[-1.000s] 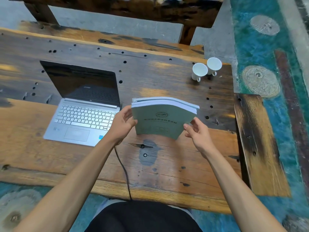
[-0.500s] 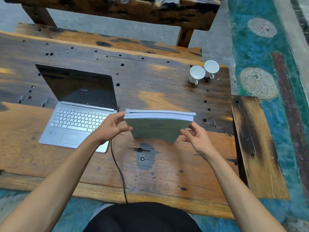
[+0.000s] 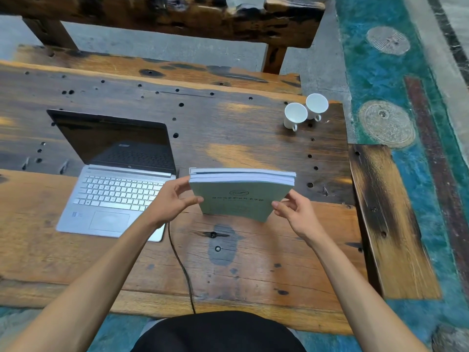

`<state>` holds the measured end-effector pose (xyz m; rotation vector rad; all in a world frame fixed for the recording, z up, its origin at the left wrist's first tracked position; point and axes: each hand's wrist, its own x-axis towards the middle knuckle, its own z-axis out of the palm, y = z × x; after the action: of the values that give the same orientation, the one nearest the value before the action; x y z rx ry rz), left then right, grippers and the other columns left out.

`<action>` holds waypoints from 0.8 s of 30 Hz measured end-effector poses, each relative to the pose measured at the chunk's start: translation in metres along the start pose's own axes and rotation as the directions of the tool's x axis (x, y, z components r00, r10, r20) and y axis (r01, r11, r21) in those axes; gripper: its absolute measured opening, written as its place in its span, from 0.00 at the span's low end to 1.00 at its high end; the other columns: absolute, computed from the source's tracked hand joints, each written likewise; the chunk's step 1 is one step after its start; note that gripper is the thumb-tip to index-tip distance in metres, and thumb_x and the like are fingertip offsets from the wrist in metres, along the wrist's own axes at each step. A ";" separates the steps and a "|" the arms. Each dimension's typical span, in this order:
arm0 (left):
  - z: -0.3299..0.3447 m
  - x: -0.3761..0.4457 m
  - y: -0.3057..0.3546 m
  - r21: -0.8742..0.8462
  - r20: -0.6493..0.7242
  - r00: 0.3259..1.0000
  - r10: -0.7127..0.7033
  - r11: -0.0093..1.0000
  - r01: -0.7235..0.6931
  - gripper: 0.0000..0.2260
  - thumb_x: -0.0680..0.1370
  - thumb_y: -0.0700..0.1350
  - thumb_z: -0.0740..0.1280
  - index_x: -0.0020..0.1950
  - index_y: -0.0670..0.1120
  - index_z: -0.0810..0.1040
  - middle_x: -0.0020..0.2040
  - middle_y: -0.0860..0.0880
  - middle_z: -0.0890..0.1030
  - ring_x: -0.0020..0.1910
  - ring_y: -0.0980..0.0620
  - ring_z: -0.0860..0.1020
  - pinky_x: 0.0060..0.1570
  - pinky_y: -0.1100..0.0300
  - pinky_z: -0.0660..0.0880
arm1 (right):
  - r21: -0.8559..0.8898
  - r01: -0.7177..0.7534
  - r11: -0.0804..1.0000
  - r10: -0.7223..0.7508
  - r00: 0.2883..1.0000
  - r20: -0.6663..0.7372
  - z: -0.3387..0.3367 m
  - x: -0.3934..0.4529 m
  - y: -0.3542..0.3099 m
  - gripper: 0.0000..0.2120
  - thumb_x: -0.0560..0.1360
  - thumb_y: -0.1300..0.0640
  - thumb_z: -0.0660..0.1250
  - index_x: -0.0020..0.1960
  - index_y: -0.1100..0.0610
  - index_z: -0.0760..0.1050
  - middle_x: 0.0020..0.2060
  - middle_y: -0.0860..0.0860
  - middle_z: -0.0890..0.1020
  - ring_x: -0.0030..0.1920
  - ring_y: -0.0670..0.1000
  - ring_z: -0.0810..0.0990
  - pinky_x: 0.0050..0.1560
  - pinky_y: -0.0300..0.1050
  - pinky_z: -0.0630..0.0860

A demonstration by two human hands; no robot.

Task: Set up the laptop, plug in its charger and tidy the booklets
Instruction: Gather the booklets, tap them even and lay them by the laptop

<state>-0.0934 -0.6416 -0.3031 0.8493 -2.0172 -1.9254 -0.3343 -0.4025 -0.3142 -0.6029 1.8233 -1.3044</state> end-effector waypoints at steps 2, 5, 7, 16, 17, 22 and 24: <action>0.001 0.000 -0.002 0.026 -0.020 1.000 -0.001 1.000 0.001 0.22 0.74 0.36 0.75 0.57 0.62 0.83 0.60 0.58 0.84 0.63 0.58 0.80 0.58 0.72 0.73 | 0.000 0.002 1.000 -0.002 1.000 -0.009 0.000 0.003 0.001 0.15 0.79 0.66 0.70 0.58 0.48 0.79 0.51 0.42 0.87 0.46 0.45 0.83 0.46 0.39 0.81; -0.001 0.003 0.000 0.064 -0.012 1.000 0.017 0.998 -0.017 0.23 0.74 0.35 0.75 0.56 0.64 0.84 0.58 0.60 0.85 0.62 0.60 0.80 0.57 0.73 0.73 | 0.003 -0.004 1.000 0.004 1.000 -0.016 0.000 0.004 0.002 0.16 0.79 0.68 0.69 0.56 0.48 0.80 0.48 0.41 0.87 0.44 0.42 0.83 0.46 0.37 0.81; -0.002 0.003 0.001 0.059 -0.009 1.000 0.025 0.998 -0.024 0.22 0.73 0.35 0.75 0.56 0.63 0.84 0.58 0.59 0.85 0.61 0.60 0.80 0.57 0.73 0.73 | 0.016 -0.005 1.000 0.005 1.000 -0.022 -0.001 0.002 0.005 0.16 0.78 0.68 0.69 0.55 0.47 0.81 0.48 0.41 0.87 0.44 0.42 0.84 0.46 0.37 0.81; 0.002 -0.001 -0.018 0.025 -0.040 0.998 -0.050 0.998 0.051 0.22 0.73 0.36 0.76 0.56 0.63 0.84 0.59 0.59 0.85 0.62 0.59 0.81 0.63 0.54 0.77 | -0.068 -0.005 0.998 0.004 1.000 -0.025 -0.001 -0.002 0.020 0.16 0.75 0.67 0.74 0.53 0.47 0.81 0.49 0.43 0.88 0.44 0.49 0.86 0.48 0.45 0.84; 0.004 -0.001 -0.020 0.042 -0.044 0.997 -0.060 0.997 0.062 0.22 0.73 0.36 0.76 0.56 0.64 0.84 0.58 0.59 0.85 0.61 0.59 0.81 0.63 0.52 0.77 | -0.086 -0.015 0.996 0.012 0.999 -0.031 0.000 -0.002 0.022 0.15 0.75 0.66 0.74 0.52 0.47 0.82 0.48 0.43 0.88 0.44 0.49 0.86 0.48 0.46 0.84; 0.007 0.002 -0.030 0.051 -0.063 0.995 -0.073 0.996 0.077 0.22 0.75 0.36 0.74 0.57 0.64 0.82 0.59 0.60 0.84 0.62 0.60 0.80 0.65 0.49 0.76 | -0.200 0.000 0.980 -0.014 0.998 -0.068 0.000 0.001 0.029 0.07 0.76 0.59 0.74 0.52 0.50 0.83 0.48 0.45 0.87 0.52 0.46 0.84 0.57 0.48 0.79; 0.005 0.005 -0.031 0.036 -0.053 0.994 -0.091 0.995 0.093 0.22 0.74 0.35 0.75 0.60 0.60 0.80 0.61 0.56 0.84 0.63 0.56 0.80 0.69 0.48 0.73 | -0.152 0.022 0.988 -0.028 0.999 -0.041 0.000 0.001 0.027 0.09 0.77 0.60 0.73 0.55 0.49 0.81 0.53 0.44 0.87 0.57 0.45 0.83 0.61 0.46 0.78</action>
<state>-0.0921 -0.6391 -0.3343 1.0071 -2.0246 -1.8966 -0.3332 -0.3935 -0.3396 -0.6854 1.9682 -1.2109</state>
